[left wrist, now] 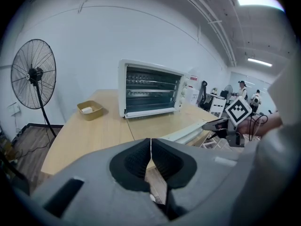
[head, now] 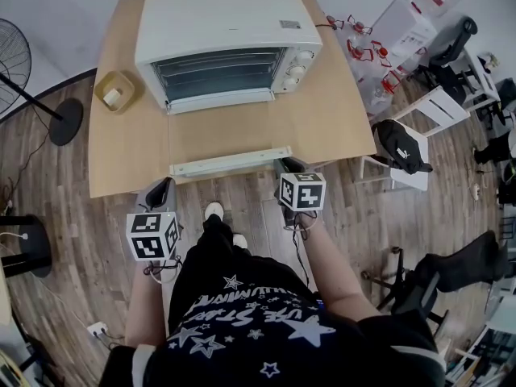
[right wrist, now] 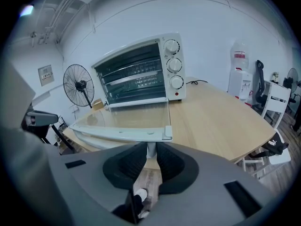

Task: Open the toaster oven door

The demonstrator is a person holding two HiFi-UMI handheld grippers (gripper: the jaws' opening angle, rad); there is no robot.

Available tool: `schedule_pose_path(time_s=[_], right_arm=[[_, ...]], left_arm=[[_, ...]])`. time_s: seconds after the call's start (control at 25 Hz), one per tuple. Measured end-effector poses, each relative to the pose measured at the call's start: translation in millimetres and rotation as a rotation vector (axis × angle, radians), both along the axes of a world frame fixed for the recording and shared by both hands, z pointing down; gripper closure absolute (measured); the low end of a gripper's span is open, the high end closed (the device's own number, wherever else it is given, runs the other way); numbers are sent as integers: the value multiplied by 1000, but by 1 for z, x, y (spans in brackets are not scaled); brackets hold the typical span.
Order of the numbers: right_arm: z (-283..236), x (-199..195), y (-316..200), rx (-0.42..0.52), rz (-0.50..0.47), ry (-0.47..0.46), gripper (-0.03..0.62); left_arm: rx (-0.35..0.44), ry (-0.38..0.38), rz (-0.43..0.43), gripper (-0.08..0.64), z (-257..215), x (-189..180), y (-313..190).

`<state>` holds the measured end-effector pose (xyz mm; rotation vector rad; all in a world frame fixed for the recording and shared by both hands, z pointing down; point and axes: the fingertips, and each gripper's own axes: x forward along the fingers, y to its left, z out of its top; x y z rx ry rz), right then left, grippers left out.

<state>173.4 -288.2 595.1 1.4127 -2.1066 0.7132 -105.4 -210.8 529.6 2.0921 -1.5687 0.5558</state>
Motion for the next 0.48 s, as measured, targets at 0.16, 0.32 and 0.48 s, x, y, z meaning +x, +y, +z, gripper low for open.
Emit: schedule_pose_path(time_s=[0.16, 0.32, 0.48], right_arm=[[13, 3, 3, -25, 5, 4, 523], [21, 3, 3, -37, 10, 4, 523], [22, 3, 3, -28, 15, -11, 522]], left_arm=[[-7, 2, -2, 538, 5, 3, 1], [-16, 4, -3, 538, 8, 4, 3], [-25, 3, -1, 538, 11, 6, 7]])
